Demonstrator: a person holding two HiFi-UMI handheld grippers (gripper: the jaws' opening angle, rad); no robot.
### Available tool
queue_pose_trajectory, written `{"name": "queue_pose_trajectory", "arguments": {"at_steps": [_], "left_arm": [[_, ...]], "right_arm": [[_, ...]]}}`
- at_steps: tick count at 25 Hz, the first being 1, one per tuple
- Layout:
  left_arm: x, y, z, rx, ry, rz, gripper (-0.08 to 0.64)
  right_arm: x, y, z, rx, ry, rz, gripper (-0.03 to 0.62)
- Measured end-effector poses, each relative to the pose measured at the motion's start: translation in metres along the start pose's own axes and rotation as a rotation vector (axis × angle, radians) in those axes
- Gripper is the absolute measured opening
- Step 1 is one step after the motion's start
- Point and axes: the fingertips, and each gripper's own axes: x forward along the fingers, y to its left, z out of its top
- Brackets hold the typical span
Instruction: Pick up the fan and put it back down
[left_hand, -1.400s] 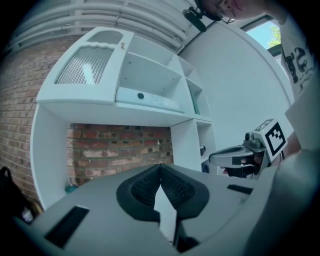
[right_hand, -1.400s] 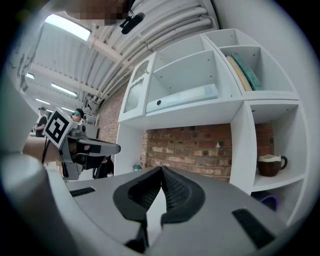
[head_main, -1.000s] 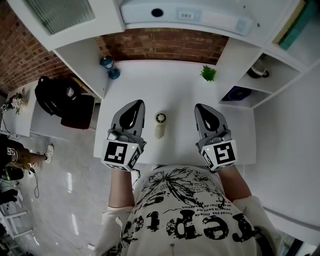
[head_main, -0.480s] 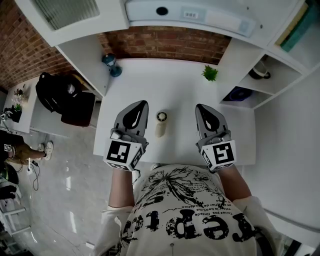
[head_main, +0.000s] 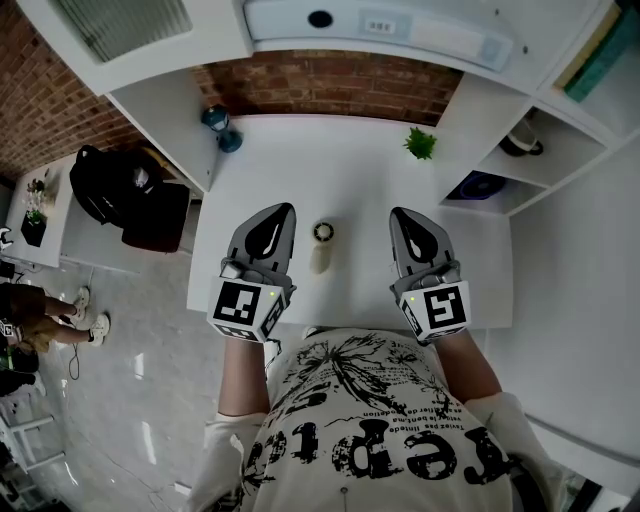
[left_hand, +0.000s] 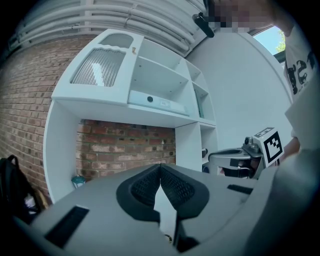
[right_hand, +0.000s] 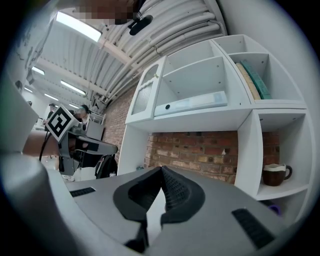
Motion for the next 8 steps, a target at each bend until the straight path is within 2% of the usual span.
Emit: {"name": "queue_pose_trajectory", "arguments": {"at_steps": [8], "left_arm": [[0.0055,0.0052,-0.0032,-0.002,0.006,-0.006,0.015]], "right_arm": [[0.0067,-0.0011,-0.0043,0.001,0.006,-0.015,0.012]]}}
